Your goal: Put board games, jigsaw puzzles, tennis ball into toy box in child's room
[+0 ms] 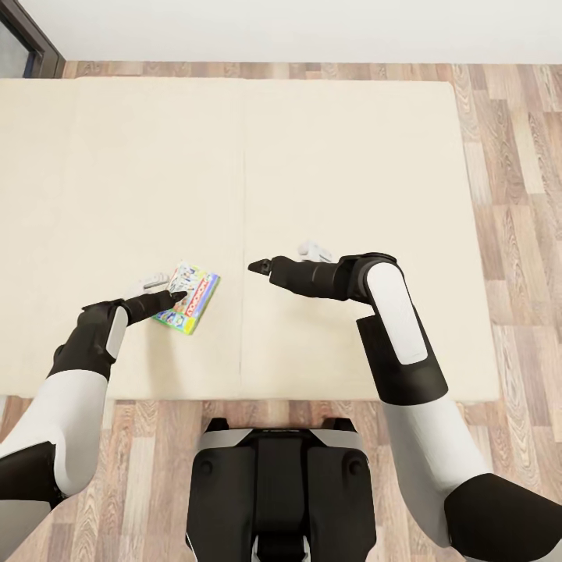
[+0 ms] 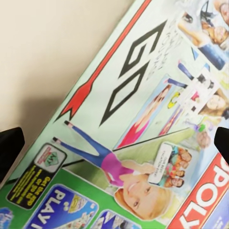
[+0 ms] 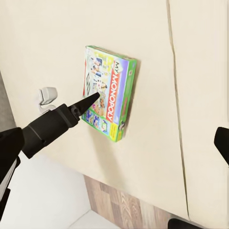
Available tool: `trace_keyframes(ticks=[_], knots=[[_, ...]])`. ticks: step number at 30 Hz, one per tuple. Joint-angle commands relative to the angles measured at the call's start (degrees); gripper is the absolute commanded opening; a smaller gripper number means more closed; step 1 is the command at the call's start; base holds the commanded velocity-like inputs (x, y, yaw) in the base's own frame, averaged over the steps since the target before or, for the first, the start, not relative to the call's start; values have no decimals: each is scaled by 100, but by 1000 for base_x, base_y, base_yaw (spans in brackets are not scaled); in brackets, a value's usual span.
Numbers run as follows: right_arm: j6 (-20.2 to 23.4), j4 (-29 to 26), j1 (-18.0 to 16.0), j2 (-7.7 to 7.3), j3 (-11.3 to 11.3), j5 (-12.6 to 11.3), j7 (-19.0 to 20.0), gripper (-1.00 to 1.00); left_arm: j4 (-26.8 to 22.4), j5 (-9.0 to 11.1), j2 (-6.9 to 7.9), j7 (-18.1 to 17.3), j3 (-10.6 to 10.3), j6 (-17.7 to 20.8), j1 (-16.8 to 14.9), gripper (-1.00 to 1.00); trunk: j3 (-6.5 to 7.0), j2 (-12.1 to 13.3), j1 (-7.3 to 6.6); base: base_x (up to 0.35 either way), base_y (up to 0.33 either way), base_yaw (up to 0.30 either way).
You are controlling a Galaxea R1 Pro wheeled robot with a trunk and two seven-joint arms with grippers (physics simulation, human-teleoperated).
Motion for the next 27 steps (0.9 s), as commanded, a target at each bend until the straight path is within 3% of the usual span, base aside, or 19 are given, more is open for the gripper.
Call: trace_keyframes(ticks=[1, 27], knots=[[14, -4, -4, 2, -1, -49, -60, 100, -5, -4, -5, -29, 18, 37, -3, 100, -6, -9, 4, 0, -20, 1], [14, -4, -4, 2, -1, -49, -67, 100, -110, -4, -16, -29, 18, 59, -3, 100, -2, -9, 4, 0, -38, -36]])
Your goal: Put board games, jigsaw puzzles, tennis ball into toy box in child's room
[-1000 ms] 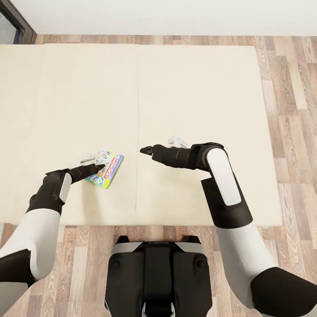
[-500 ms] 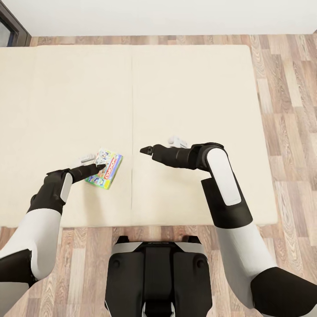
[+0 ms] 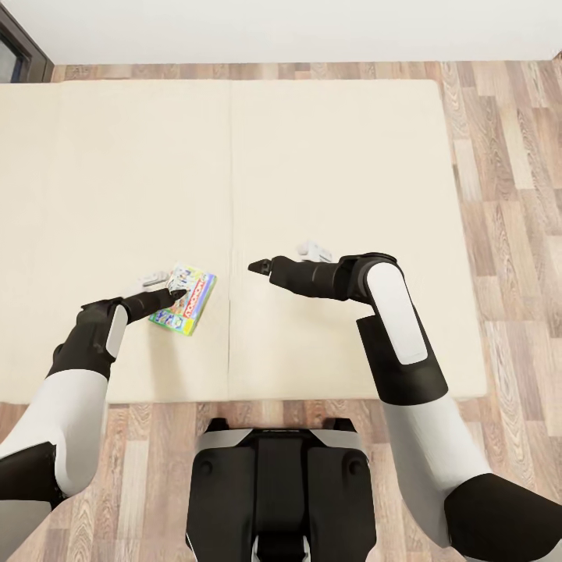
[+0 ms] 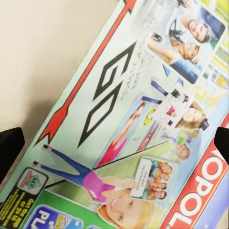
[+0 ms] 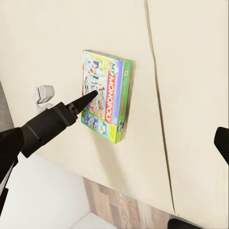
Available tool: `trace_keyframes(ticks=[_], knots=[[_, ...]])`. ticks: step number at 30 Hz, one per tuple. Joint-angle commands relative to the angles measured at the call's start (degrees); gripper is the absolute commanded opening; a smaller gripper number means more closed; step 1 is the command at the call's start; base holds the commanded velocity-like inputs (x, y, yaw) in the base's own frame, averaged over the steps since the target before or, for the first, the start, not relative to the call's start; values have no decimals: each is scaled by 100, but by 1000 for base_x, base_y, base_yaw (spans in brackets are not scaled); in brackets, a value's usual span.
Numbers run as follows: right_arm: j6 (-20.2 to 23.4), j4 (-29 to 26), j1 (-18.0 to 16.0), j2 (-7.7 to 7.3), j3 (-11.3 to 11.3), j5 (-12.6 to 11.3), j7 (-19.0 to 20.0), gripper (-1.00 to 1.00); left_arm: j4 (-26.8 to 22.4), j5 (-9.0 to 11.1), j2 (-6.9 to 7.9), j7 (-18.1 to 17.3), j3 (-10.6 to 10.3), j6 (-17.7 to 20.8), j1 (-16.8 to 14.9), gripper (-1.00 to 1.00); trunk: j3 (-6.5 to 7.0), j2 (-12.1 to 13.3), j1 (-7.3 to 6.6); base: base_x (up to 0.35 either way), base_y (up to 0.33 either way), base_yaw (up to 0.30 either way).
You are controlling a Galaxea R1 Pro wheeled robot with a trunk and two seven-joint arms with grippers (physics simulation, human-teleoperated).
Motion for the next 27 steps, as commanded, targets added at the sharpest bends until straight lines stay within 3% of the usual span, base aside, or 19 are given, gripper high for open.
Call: trace_keyframes(ticks=[1, 27], knots=[[12, -3, -4, 1, -1, -51, -59, 100, -7, -2, -3, -29, 19, 41, -3, 100, -6, -9, 4, 0, -195, 0], [12, -3, -4, 1, 8, -51, -61, 100, -16, -2, -26, -29, 19, 59, -3, 100, -6, -9, 4, 0, -92, 0]])
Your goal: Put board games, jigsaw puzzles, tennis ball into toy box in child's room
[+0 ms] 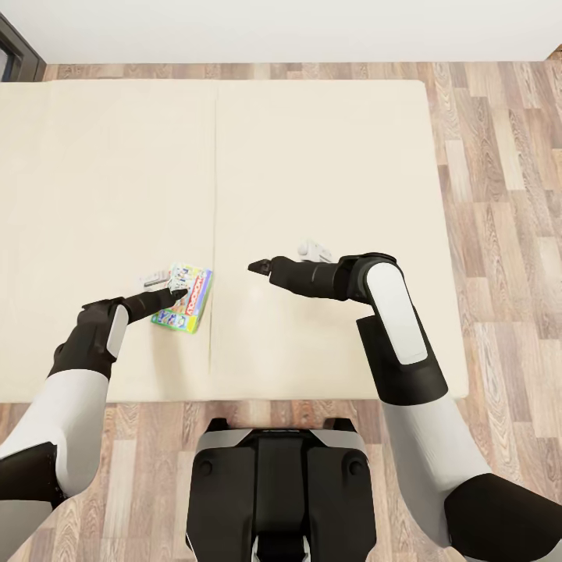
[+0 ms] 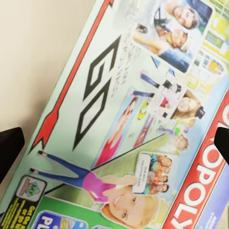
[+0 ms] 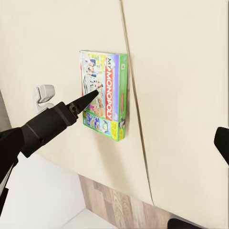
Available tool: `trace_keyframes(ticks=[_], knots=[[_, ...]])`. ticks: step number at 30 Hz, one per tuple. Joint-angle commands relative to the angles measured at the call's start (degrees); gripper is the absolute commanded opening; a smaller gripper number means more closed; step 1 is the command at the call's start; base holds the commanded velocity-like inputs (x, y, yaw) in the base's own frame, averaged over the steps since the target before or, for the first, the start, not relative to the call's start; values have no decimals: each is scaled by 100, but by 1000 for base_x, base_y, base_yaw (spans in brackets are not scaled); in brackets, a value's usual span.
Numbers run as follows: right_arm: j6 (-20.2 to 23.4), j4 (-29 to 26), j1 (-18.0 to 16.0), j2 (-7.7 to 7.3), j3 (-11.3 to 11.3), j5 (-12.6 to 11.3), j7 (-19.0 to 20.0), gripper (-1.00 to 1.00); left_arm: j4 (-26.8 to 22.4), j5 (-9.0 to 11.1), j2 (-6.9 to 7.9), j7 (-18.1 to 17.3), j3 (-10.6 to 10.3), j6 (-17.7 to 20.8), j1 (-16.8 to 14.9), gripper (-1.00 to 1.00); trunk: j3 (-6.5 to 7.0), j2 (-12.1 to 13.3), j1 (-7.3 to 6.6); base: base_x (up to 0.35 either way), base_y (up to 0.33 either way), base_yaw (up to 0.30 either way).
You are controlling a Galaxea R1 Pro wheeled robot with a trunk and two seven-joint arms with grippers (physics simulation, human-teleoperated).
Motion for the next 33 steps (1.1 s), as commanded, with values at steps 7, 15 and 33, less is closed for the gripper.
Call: trace_keyframes(ticks=[7, 15, 33], knots=[[13, -4, -4, 2, 7, -49, -60, 100, -6, -1, -14, -29, 18, 39, -3, 100, -6, -9, 4, 0, -41, 0], [13, -4, -4, 2, 5, -49, -60, 100, -14, -1, -23, -29, 18, 39, -3, 100, -6, -9, 4, 0, -131, 0], [13, -4, -4, 2, 9, -49, -60, 100, -20, -1, -31, -29, 18, 39, -3, 100, -6, -9, 4, 0, -117, 0]])
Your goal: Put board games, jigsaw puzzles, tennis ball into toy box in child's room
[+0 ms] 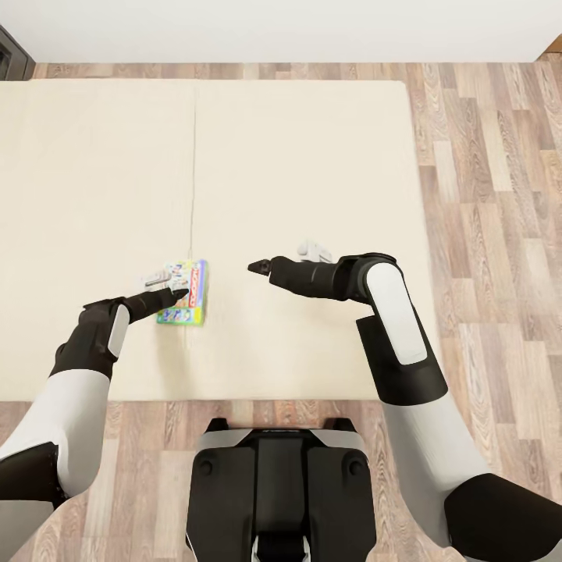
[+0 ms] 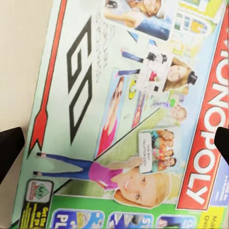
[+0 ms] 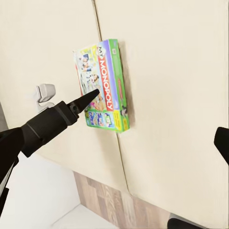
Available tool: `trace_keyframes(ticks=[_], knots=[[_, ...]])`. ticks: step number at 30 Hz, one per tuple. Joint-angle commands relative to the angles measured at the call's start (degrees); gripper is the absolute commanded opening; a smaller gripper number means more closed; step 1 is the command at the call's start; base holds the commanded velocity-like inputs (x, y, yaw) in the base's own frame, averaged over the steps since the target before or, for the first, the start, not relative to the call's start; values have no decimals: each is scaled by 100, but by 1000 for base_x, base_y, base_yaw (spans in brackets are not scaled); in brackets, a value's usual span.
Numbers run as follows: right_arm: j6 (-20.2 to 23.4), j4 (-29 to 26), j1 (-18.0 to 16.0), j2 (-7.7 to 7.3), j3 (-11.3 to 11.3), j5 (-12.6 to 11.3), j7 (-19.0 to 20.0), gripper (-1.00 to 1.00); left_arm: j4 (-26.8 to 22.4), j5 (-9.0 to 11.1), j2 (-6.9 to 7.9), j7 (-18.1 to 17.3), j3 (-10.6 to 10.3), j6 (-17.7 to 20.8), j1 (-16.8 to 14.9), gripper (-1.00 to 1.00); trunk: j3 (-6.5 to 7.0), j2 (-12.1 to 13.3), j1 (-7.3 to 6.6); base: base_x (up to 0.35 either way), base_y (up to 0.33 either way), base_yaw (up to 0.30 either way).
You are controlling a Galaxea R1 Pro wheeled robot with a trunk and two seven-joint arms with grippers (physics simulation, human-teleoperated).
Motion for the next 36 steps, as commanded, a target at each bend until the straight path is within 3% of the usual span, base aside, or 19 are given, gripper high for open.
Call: trace_keyframes(ticks=[1, 36], knots=[[12, -3, -4, 1, 0, -51, -60, 100, -15, -1, -3, -29, 19, 42, -3, 100, -6, -9, 4, 0, -254, 0], [12, -3, -4, 1, 0, -51, -60, 100, -98, -1, -98, -29, 10, 130, -3, 100, -6, -9, 4, 3, -99, 0]])
